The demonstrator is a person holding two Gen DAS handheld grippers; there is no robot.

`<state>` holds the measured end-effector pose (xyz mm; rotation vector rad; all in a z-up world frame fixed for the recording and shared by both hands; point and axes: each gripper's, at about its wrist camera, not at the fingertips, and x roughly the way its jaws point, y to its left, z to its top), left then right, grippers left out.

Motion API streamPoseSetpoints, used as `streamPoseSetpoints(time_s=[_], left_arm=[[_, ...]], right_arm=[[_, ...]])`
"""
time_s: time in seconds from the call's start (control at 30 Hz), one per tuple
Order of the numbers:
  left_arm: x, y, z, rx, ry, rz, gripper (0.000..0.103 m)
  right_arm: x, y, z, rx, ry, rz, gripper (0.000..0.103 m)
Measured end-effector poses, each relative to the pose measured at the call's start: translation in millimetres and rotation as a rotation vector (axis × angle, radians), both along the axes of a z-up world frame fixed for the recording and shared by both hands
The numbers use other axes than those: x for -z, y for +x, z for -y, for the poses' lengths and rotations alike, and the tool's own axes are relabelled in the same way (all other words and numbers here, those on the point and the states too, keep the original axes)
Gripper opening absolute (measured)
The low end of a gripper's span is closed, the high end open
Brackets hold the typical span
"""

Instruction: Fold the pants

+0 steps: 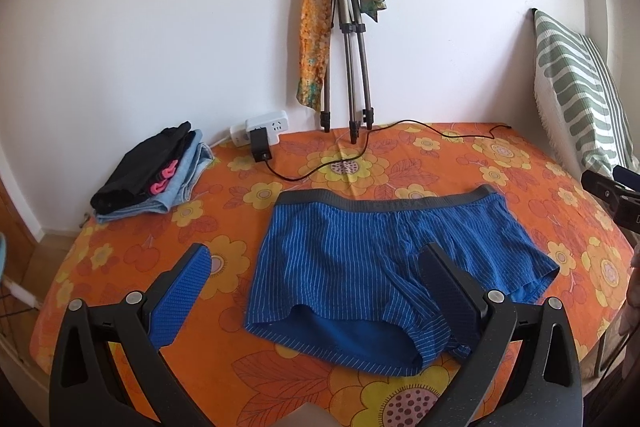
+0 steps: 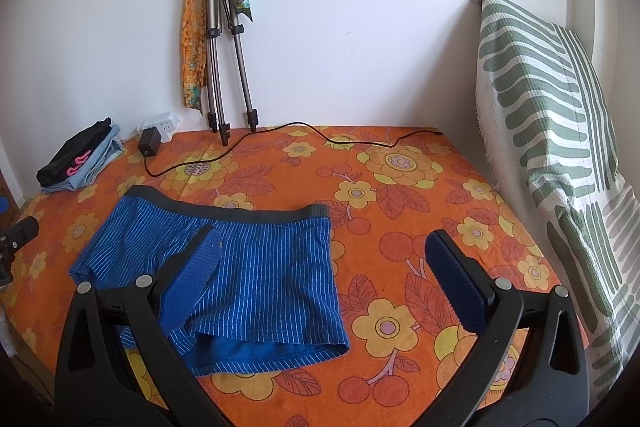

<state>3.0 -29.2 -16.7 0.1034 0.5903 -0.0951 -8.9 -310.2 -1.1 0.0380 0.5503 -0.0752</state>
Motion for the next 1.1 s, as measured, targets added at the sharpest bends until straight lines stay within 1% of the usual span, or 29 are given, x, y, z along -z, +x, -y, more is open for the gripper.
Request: streamPoseSetpoints(time_s=[0.07, 0.13, 0.27, 0.5, 0.57, 0.63, 0.67, 0.77, 0.83, 0.87, 0.93, 1.03, 1.1], left_arm=[[4, 1, 5, 0.032, -0.013, -0.032, 0.103], [7, 0, 12, 0.062, -0.018, -0.042, 0.103], [12, -2, 28, 0.124, 0.006, -0.049, 0.103], [25, 5, 59, 0.244, -0.045, -0.159, 0.102], [27, 7, 72, 0.277, -0.063, -0.181, 0.098], [29, 7, 87, 0.317, -0.079, -0.2, 0.091], [29, 6, 95, 0.339, -0.083, -0.206, 0.089], [33, 2, 122, 0.41, -0.064, -0.217, 0.082], [37, 1, 138, 0.456, -0.057, -0.234, 0.074], [39, 1, 146, 0.474, -0.052, -0.241, 0.072], [43, 0, 160, 0.505, -0.049, -0.253, 0.062], [47, -1, 178, 0.545, -0.034, -0.259, 0.052], [50, -2, 190, 0.566, -0.016, -0.255, 0.049]], right_arm=[[-2, 3, 6, 0.009, -0.001, 0.002, 0.103], [-6, 7, 14, 0.012, 0.009, 0.003, 0.103], [-13, 13, 31, 0.027, 0.033, 0.006, 0.103], [-15, 26, 61, 0.01, 0.139, -0.019, 0.103], [-13, 30, 67, 0.002, 0.173, -0.03, 0.097], [-12, 32, 71, -0.004, 0.191, -0.039, 0.093], [-12, 33, 72, -0.007, 0.195, -0.041, 0.092], [-12, 35, 75, -0.013, 0.201, -0.047, 0.092], [-11, 36, 77, -0.023, 0.215, -0.055, 0.092], [-11, 37, 78, -0.028, 0.223, -0.06, 0.092], [-9, 41, 80, -0.046, 0.227, -0.071, 0.092], [-3, 55, 83, -0.079, 0.214, -0.104, 0.092], [7, 70, 91, -0.089, 0.227, -0.144, 0.091]])
